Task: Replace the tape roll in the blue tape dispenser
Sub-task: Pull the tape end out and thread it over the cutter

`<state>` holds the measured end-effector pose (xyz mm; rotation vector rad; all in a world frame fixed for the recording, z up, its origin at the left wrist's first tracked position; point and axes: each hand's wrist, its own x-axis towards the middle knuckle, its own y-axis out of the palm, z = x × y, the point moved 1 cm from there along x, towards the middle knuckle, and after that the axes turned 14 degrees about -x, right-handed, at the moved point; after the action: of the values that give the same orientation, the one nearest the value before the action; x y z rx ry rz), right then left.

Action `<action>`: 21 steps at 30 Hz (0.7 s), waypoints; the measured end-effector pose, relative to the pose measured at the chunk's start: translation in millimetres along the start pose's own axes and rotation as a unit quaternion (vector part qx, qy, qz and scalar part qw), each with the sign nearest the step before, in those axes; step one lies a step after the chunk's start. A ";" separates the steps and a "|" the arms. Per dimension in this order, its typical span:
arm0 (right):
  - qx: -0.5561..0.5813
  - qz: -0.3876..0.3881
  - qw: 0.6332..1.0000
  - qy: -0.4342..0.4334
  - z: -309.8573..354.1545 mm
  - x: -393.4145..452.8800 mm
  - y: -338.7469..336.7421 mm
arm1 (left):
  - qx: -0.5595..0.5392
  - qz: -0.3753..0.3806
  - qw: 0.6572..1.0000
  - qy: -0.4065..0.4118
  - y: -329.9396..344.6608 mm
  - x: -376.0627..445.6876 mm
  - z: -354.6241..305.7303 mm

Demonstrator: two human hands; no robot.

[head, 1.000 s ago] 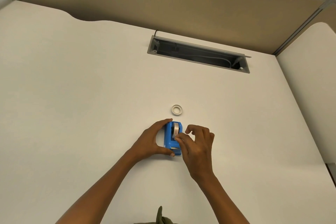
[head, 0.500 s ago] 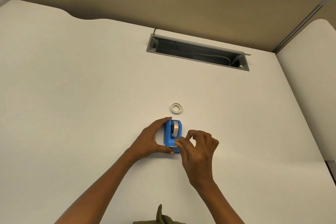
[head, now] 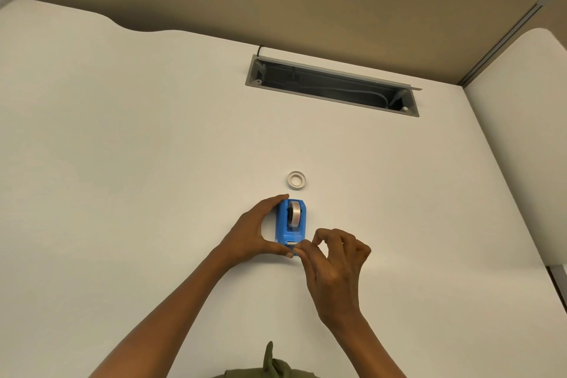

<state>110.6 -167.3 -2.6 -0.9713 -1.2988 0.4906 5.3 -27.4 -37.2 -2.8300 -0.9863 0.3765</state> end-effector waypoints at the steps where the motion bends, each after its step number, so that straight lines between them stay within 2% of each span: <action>1: -0.006 -0.002 1.000 -0.006 0.0 -1.1 -0.3 | 0.000 0.001 1.000 0.001 0.2 0.0 -0.4; 11: 0.012 -0.010 1.000 0.010 0.9 -3.9 0.2 | -0.002 0.001 1.000 -0.006 0.2 0.2 0.9; 21: 0.010 0.014 1.000 0.005 0.7 -13.2 13.3 | -0.007 0.000 1.000 0.004 -1.0 0.3 1.5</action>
<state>109.5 -170.3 -21.1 -0.9755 -1.2706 0.5187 4.6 -26.4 -38.5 -2.8408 -0.9918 0.3595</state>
